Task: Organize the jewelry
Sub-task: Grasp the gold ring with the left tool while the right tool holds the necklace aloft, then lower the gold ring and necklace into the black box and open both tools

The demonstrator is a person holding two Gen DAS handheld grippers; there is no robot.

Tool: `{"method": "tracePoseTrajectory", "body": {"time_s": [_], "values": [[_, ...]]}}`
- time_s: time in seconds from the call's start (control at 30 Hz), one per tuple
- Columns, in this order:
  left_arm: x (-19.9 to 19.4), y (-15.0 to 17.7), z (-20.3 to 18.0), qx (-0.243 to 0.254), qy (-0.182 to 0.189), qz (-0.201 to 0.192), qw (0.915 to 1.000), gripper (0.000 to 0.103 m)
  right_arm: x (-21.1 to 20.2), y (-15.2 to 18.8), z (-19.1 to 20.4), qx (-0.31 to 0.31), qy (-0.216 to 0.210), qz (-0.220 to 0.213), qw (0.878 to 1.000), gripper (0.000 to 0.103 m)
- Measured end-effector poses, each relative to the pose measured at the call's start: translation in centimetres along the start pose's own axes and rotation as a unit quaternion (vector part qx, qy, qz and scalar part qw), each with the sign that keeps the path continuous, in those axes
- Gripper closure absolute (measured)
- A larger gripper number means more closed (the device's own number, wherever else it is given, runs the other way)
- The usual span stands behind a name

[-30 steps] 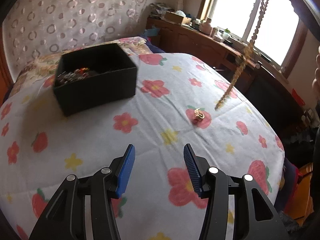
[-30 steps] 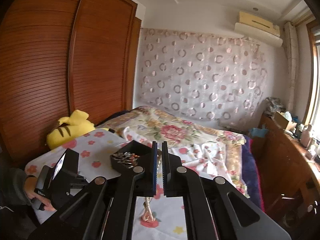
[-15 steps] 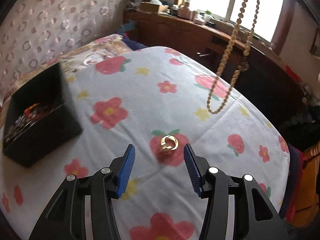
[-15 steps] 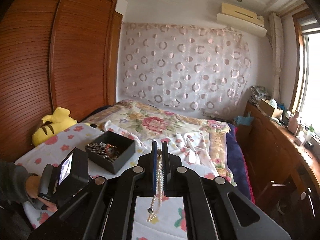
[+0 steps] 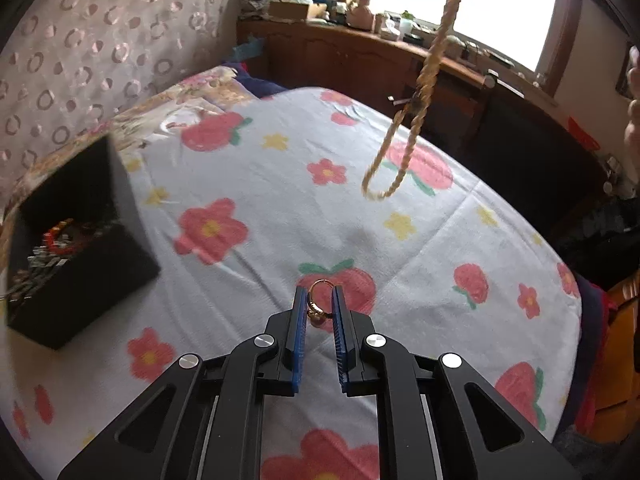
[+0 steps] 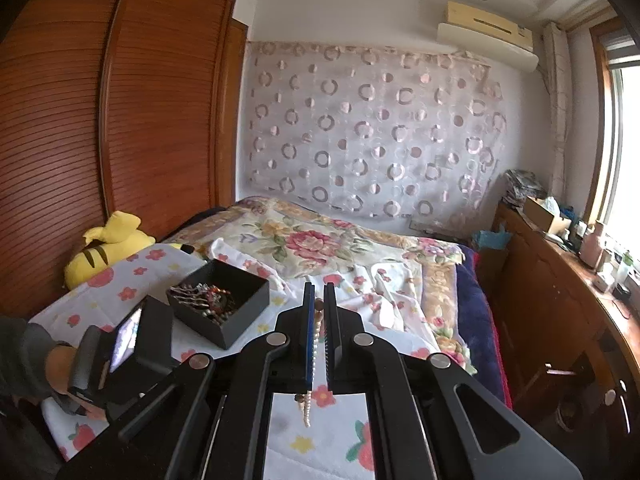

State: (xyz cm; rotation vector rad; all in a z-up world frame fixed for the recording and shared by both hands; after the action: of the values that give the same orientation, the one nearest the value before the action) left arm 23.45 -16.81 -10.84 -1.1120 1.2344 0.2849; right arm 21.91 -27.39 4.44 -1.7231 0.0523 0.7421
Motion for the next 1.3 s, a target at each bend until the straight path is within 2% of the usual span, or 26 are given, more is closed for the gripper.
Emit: {"method": "tracePoseTrajectory", "body": {"time_s": [0.2,0.4,0.6,0.83,0.9,0.97,1.17,1.23,1.27,1.3], "values": [[-4.2,-0.5,2.2,-0.021,-0.019,-0.041,0.9988,0.092,1.2,-2.3,2.1,-0.019,-0.020,-0.013,1.000,0.098],[-7.4,-1.7,7.0,-0.054,-0.059,-0.070,0.9943,0.092,2.5,-6.4,4.3,-0.040,-0.039,-0.036,0.998,0.098],[-8.4,-2.4,12.0,-0.091,-0.096,-0.081,0.9880,0.091,5.1,-10.7,6.6,-0.061,-0.050,-0.053,0.995,0.098],[-7.8,-2.7,16.1,-0.125,-0.116,-0.084,0.9817,0.091,9.7,-12.9,8.7,-0.079,-0.062,-0.031,0.994,0.098],[-7.8,-2.4,16.9,-0.134,-0.116,-0.084,0.9807,0.080,11.1,-12.8,9.2,-0.083,-0.064,-0.017,0.994,0.098],[-7.9,-1.9,17.5,-0.144,-0.117,-0.086,0.9789,0.073,13.2,-12.0,9.8,-0.083,-0.070,0.009,0.994,0.098],[-8.9,0.2,17.6,-0.157,-0.131,-0.094,0.9744,0.066,17.0,-8.7,11.0,-0.066,-0.089,0.069,0.992,0.097],[-9.5,0.8,17.1,-0.160,-0.136,-0.098,0.9728,0.058,17.6,-7.6,11.6,-0.061,-0.087,0.083,0.991,0.097],[-9.9,1.2,16.8,-0.160,-0.141,-0.102,0.9716,0.049,17.7,-7.0,11.8,-0.057,-0.089,0.088,0.990,0.097],[-10.3,1.4,16.7,-0.160,-0.145,-0.107,0.9706,0.045,17.7,-6.6,12.0,-0.054,-0.090,0.092,0.990,0.095]]}}
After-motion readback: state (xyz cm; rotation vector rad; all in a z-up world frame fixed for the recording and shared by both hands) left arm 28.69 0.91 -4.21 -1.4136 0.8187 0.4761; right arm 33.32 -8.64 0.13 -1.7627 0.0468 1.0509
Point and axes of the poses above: each gripper's, at about its wrist camera, not at the fingertips, and x roughly the way its jaws point, z to its left, y to its underside, the point moved 2 cm from there along x, roughly the way its jaws point, and after that the axes turned 6 degrees about z, right-handed, at the moved point
